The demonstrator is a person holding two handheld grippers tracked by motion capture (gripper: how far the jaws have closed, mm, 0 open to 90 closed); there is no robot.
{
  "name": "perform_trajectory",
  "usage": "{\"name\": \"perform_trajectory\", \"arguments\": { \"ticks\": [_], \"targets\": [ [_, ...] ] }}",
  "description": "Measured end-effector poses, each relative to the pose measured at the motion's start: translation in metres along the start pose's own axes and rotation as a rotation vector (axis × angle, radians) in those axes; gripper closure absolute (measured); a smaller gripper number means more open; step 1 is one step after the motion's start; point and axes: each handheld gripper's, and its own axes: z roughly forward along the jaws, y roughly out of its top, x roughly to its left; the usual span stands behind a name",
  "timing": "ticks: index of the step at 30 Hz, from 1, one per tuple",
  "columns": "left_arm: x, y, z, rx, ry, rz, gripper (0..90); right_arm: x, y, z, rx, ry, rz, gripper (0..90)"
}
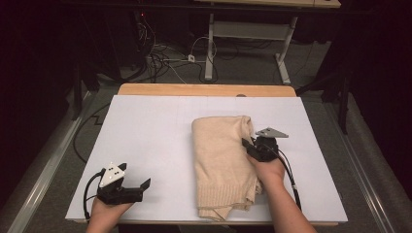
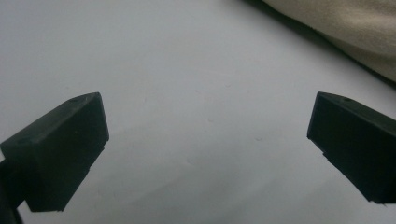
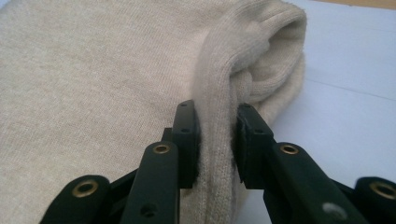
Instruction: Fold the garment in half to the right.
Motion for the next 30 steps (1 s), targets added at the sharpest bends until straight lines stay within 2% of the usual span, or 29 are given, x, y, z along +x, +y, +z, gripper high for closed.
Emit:
{"name": "perform_trajectory", "arguments": {
  "ticks": [3, 6, 9, 12, 14, 18, 21, 23, 24, 26, 27, 30],
  "targets": [
    [0.0, 0.0, 0.001, 0.0, 0.0, -0.002, 0.0, -0.003, -0.004, -0.004, -0.008, -0.007, 0.0, 72.2],
    [-0.001, 0.001, 0.001, 0.004, 0.0, 0.006, 0.0, -0.003, -0.007, 0.001, 0.011, -0.003, 0.005, 70.5],
    [-0.002, 0.001, 0.001, 0.001, -0.002, 0.009, 0.0, -0.002, -0.008, 0.005, 0.022, 0.003, 0.002, 66.3],
    [-0.001, 0.001, 0.002, -0.006, -0.008, 0.002, 0.0, -0.002, -0.006, 0.002, 0.022, 0.013, -0.003, 57.6],
    [0.0, 0.001, 0.003, -0.005, -0.012, 0.0, 0.0, -0.004, -0.004, -0.001, 0.012, 0.014, 0.002, 52.5],
    [-0.001, 0.002, 0.004, -0.006, -0.015, -0.001, 0.0, -0.009, 0.002, -0.01, -0.022, 0.022, 0.0, 48.6],
    [-0.002, 0.003, 0.006, -0.001, -0.016, 0.003, 0.0, -0.01, 0.012, -0.013, -0.043, 0.016, -0.013, 51.4],
    [-0.003, 0.004, 0.007, 0.0, -0.016, 0.007, 0.0, -0.01, 0.021, -0.012, -0.062, 0.0, -0.022, 59.4],
    [-0.004, 0.004, 0.008, 0.004, -0.014, 0.012, 0.0, -0.012, 0.026, -0.01, -0.072, 0.002, -0.018, 67.2],
    [-0.004, 0.004, 0.008, 0.006, -0.014, 0.014, 0.0, -0.012, 0.033, -0.005, -0.094, -0.024, -0.029, 80.5],
    [-0.004, 0.004, 0.009, 0.007, -0.016, 0.014, 0.0, -0.013, 0.035, 0.0, -0.086, -0.027, -0.031, 83.2],
    [-0.004, 0.003, 0.01, 0.011, -0.016, 0.02, 0.0, -0.02, 0.03, 0.019, -0.006, -0.059, -0.032, 84.9]
  ]
}}
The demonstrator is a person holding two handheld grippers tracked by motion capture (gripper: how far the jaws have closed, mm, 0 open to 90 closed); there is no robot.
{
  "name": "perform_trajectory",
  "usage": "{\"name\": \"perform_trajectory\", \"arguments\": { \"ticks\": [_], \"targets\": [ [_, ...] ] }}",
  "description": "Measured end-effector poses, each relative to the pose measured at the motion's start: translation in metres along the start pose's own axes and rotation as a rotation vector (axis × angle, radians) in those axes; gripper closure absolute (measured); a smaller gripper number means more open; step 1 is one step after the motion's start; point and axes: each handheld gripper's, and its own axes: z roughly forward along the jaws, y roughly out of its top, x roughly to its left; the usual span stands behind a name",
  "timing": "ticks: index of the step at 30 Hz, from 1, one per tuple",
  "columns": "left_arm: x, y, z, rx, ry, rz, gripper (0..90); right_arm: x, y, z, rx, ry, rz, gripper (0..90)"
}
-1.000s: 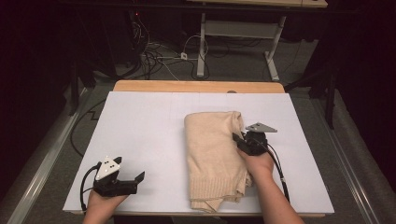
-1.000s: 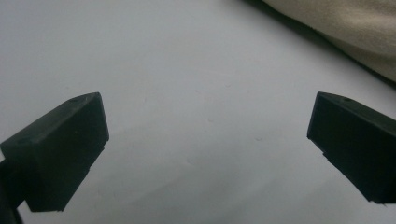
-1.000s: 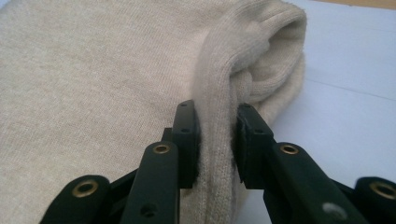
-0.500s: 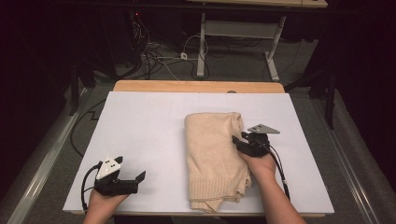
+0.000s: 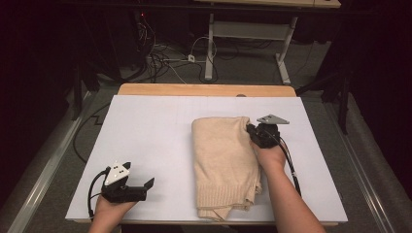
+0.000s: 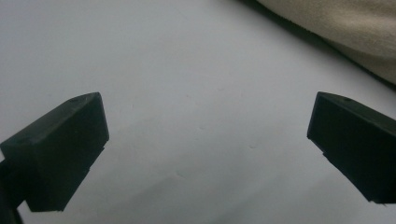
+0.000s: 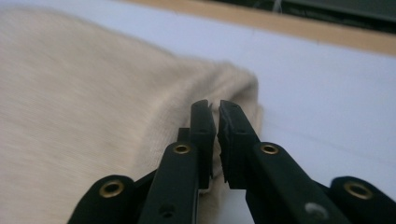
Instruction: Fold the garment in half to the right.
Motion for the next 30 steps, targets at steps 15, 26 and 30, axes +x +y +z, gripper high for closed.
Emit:
{"name": "perform_trajectory", "arguments": {
  "ticks": [15, 26, 30],
  "targets": [
    [0.0, 0.002, 0.003, -0.018, -0.029, 0.006, 0.0, -0.018, -0.044, -0.05, -0.051, 0.086, 0.031, 51.6],
    [-0.004, 0.004, 0.008, -0.024, -0.053, 0.023, 0.0, -0.011, -0.096, -0.108, -0.085, 0.076, 0.014, 20.4],
    [-0.002, 0.003, 0.008, -0.037, -0.076, 0.004, 0.0, -0.011, -0.11, -0.125, -0.114, 0.075, 0.017, 13.9]
  ]
}}
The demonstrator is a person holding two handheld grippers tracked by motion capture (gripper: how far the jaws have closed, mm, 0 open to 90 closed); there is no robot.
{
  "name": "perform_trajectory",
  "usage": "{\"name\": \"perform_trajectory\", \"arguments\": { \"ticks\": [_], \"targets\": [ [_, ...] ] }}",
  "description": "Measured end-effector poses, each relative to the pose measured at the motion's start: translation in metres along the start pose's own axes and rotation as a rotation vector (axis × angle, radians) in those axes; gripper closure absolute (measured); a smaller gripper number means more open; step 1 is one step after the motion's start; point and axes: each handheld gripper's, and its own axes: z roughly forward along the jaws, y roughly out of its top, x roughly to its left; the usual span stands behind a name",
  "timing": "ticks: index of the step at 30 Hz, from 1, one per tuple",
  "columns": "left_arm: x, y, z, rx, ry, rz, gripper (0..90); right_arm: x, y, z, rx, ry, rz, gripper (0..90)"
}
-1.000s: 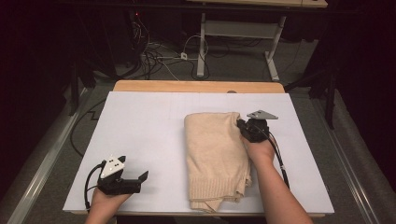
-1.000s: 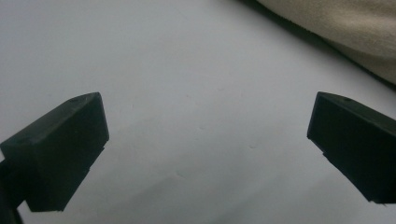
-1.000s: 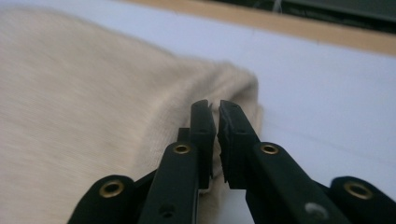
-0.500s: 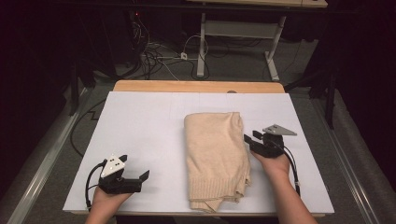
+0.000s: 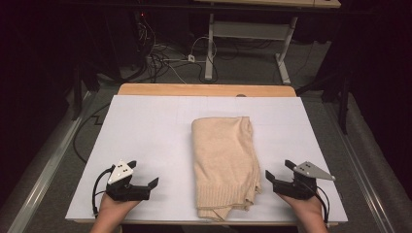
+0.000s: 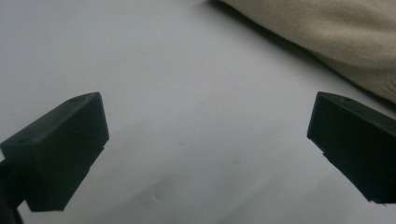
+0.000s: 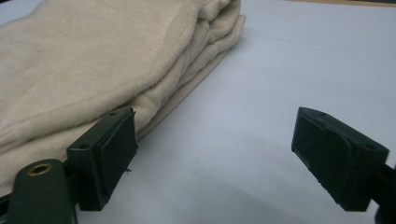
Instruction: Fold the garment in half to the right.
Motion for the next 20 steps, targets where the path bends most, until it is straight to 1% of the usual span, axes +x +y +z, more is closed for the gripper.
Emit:
{"name": "perform_trajectory", "arguments": {
  "ticks": [4, 6, 7, 9, 12, 14, 20],
  "targets": [
    [0.0, 0.0, -0.001, -0.007, -0.001, -0.004, 0.0, 0.001, -0.007, -0.016, -0.049, -0.004, 0.013, 5.2],
    [-0.001, 0.001, -0.001, -0.009, 0.006, 0.002, 0.0, 0.002, -0.007, -0.021, -0.064, -0.013, 0.001, 0.4],
    [-0.001, 0.001, -0.001, -0.008, 0.007, 0.005, 0.0, 0.003, -0.008, -0.023, -0.067, -0.016, 0.0, 0.1],
    [-0.002, 0.002, -0.002, -0.007, 0.014, 0.008, 0.0, 0.003, -0.008, -0.027, -0.082, -0.004, 0.007, 0.0],
    [-0.003, 0.002, -0.003, -0.004, 0.028, 0.012, 0.0, 0.005, -0.008, -0.028, -0.095, -0.013, -0.01, 0.0],
    [-0.003, 0.002, -0.003, 0.0, 0.037, 0.014, 0.0, 0.006, -0.008, -0.028, -0.095, -0.018, -0.02, 0.0],
    [-0.002, 0.003, -0.006, -0.001, 0.051, 0.009, 0.0, 0.008, -0.008, -0.029, -0.097, -0.016, -0.024, 0.0]
  ]
}}
